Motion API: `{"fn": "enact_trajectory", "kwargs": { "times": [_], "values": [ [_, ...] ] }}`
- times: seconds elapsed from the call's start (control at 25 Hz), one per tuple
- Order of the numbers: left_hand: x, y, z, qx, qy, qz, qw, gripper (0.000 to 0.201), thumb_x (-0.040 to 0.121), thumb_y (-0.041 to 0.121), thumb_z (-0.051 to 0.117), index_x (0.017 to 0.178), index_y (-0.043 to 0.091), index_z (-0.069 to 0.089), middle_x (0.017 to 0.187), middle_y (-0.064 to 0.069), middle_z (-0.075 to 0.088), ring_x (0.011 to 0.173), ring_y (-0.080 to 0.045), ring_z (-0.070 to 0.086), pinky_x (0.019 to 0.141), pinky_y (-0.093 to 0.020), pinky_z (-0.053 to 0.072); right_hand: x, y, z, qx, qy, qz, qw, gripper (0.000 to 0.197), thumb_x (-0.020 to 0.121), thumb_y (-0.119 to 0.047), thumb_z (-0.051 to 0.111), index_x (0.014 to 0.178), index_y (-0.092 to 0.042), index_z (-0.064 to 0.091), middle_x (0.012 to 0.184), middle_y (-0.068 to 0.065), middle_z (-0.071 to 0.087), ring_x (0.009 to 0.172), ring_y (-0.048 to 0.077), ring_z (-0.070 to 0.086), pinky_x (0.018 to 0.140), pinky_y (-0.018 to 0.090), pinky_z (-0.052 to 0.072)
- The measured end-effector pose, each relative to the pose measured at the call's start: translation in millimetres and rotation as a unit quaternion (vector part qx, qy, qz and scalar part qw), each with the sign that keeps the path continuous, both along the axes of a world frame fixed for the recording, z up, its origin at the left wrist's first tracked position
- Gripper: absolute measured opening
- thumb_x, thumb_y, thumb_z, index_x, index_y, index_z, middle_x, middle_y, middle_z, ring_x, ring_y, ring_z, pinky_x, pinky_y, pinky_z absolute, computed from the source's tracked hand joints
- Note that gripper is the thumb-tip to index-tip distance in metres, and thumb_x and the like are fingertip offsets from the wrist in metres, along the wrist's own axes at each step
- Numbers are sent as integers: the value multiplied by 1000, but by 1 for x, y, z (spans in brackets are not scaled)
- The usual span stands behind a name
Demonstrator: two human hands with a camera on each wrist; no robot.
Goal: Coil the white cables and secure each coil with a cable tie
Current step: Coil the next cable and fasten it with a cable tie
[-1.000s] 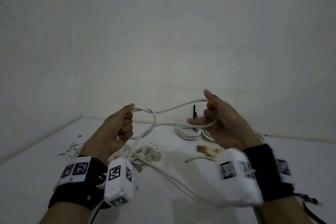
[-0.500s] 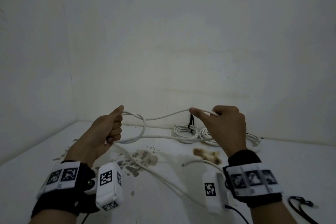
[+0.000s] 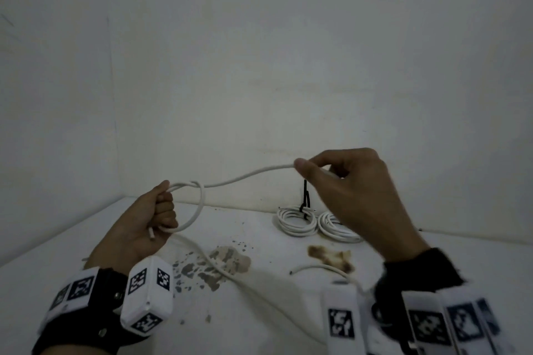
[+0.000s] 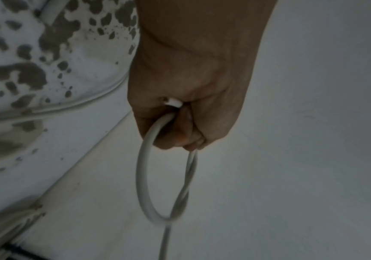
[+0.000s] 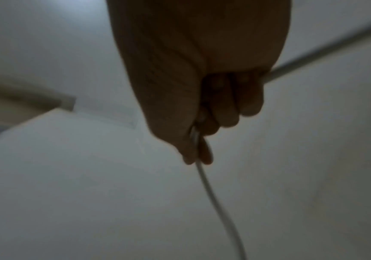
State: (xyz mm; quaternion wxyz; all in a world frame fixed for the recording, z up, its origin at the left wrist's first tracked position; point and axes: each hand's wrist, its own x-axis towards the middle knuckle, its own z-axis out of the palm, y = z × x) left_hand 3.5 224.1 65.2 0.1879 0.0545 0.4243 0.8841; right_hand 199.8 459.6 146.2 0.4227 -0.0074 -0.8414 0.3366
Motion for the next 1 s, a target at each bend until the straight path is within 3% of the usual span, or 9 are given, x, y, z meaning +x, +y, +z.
{"fn": "enact_trajectory", "kwargs": {
  "times": [0.16, 0.28, 0.4, 0.52, 0.6, 0.68, 0.8, 0.84, 1.0],
  "values": [
    [0, 0, 3, 77, -9, 21, 997, 46, 105, 44, 28, 65, 22, 34, 42, 9, 25, 39, -8, 8, 33, -18, 16, -20, -32, -22, 72, -89, 27, 993, 27, 87, -50, 68, 80, -26, 78, 51, -8, 56, 47, 5, 49, 52, 19, 41],
    [1, 9, 9, 88, 13, 5, 996, 43, 105, 42, 27, 69, 22, 36, 46, 10, 28, 33, -4, 22, 36, -18, 18, -18, -46, -28, 170, -148, 28, 974, 30, 90, -53, 60, 90, -27, 76, 67, -7, 57, 67, 14, 58, 65, 26, 50],
    [8, 24, 16, 54, 35, 3, 998, 42, 106, 39, 27, 69, 21, 36, 46, 10, 30, 33, -5, 26, 35, -18, 26, -11, -61, -28, 289, -171, 38, 941, 30, 94, -41, 52, 86, -18, 70, 67, -3, 54, 66, 20, 53, 61, 30, 41],
    [22, 44, 18, -12, 69, 23, 997, 42, 107, 36, 31, 69, 18, 38, 47, 7, 35, 39, -10, 38, 42, -18, 44, -9, -75, -33, 338, -166, 67, 924, 30, 96, -33, 50, 70, -18, 50, 64, -2, 46, 60, 21, 45, 50, 29, 27],
    [33, 57, 20, -37, 86, 17, 996, 42, 106, 36, 35, 70, 16, 42, 50, 3, 42, 48, -16, 51, 49, -26, 52, -14, -78, -38, 345, -163, 93, 920, 28, 97, -30, 50, 71, -20, 45, 68, -2, 46, 61, 21, 43, 50, 29, 24],
    [45, 67, 23, -75, 107, -14, 991, 41, 105, 38, 36, 71, 16, 44, 55, 0, 49, 50, -16, 58, 56, -29, 50, -19, -75, -40, 335, -153, 105, 924, 24, 97, -28, 51, 74, -22, 48, 72, -3, 48, 62, 21, 42, 50, 28, 24],
    [55, 75, 21, -186, 175, -42, 966, 43, 105, 39, 37, 71, 16, 49, 57, 0, 48, 46, -9, 47, 48, -23, 38, -24, -65, -40, 300, -122, 99, 941, 20, 96, -25, 52, 78, -23, 59, 70, -3, 51, 62, 20, 43, 53, 31, 29],
    [56, 76, 20, -194, 187, -65, 961, 43, 104, 40, 38, 72, 15, 50, 61, -3, 46, 51, -11, 45, 51, -24, 37, -26, -61, -40, 279, -118, 104, 947, 21, 95, -25, 52, 76, -22, 60, 69, -3, 52, 61, 20, 46, 55, 31, 33],
    [64, 81, 14, -183, 182, -142, 956, 51, 100, 41, 44, 104, -5, 65, 95, -27, 59, 90, -35, 57, 88, -47, 48, -35, -45, -44, 191, -89, 99, 973, 21, 90, -26, 51, 81, -22, 70, 70, -4, 66, 63, 19, 60, 60, 36, 52]
  ]
}}
